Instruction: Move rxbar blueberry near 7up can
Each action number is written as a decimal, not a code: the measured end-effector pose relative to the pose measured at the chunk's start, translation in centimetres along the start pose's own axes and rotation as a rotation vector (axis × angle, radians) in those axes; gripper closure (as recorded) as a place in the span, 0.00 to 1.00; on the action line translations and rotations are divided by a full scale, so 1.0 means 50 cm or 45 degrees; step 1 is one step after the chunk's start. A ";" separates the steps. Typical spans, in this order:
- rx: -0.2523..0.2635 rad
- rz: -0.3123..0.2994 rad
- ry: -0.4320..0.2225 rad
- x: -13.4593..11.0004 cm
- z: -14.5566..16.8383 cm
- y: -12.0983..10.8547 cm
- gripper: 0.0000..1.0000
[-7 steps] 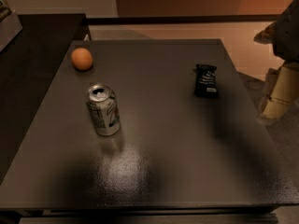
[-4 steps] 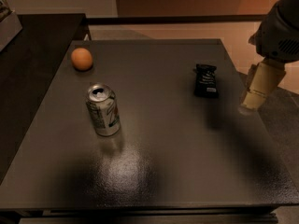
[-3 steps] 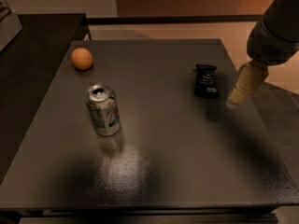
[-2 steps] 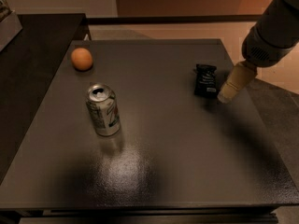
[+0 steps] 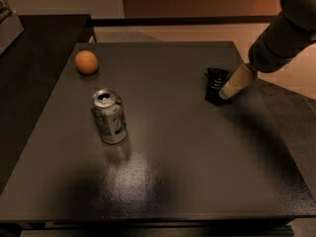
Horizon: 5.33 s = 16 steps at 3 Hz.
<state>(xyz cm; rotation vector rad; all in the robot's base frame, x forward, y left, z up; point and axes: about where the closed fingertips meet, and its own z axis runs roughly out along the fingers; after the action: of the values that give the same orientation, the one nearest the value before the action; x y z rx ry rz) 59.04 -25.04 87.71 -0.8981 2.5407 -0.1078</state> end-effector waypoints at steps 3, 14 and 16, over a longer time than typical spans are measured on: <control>-0.163 0.030 -0.079 -0.060 0.108 0.041 0.00; -0.681 -0.391 -0.174 -0.111 0.008 0.429 1.00; -0.772 -0.505 -0.190 -0.114 -0.022 0.523 0.81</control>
Offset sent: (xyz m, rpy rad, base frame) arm 0.0392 0.0412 -0.0412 0.1696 0.0315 0.0371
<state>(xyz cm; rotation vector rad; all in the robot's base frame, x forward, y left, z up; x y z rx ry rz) 47.35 -1.05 85.26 -1.5609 2.2442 0.6169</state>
